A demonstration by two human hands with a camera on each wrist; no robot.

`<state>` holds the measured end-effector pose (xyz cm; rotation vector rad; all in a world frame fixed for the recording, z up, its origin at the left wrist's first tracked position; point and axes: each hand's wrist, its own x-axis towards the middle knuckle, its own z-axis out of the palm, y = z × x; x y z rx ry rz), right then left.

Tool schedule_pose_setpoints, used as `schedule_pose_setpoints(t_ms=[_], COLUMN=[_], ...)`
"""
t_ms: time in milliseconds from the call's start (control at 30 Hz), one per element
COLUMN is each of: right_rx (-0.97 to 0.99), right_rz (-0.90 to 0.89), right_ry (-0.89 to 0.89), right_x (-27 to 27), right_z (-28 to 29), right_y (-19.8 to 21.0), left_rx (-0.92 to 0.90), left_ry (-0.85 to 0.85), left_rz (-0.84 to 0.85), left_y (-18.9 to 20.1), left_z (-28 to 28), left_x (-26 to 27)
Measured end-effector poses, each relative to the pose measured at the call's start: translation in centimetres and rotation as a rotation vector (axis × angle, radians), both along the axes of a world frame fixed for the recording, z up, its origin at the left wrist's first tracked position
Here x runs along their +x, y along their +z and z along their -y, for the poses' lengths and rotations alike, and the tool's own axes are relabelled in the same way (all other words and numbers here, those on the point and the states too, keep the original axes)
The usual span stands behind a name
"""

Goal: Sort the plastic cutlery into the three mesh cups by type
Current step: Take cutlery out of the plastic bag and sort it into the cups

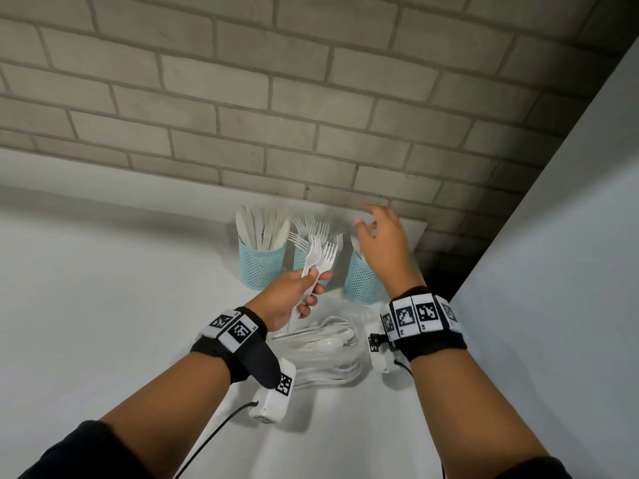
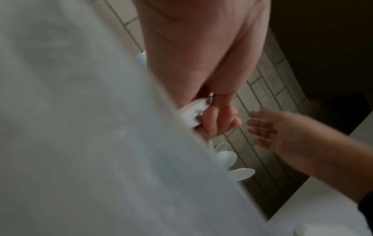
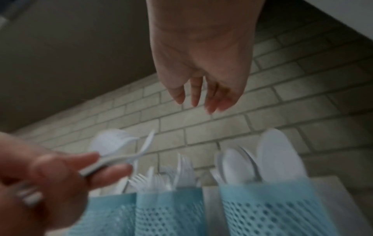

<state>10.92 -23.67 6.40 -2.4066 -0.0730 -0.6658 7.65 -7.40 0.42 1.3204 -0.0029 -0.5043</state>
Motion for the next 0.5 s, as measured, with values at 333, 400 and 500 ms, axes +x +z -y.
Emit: schedule_pose_setpoints(t_ms=[333, 400, 500], right_rx=[0.207, 0.26, 0.341], right_rz=[-0.51, -0.511, -0.497], right_ry=[0.281, 0.289, 0.287], right_x=[-1.7, -1.6, -1.2], right_z=[-4.7, -5.1, -5.0], right_y=[-0.3, -0.8, -1.1], left_rx=[0.226, 0.255, 0.216], left_ry=[-0.008, -0.011, -0.003], left_rz=[0.2, 0.225, 0.195], left_y=[0.7, 0.6, 0.4], left_z=[-0.2, -0.4, -1.0], left_x=[-1.0, -1.0, -1.0])
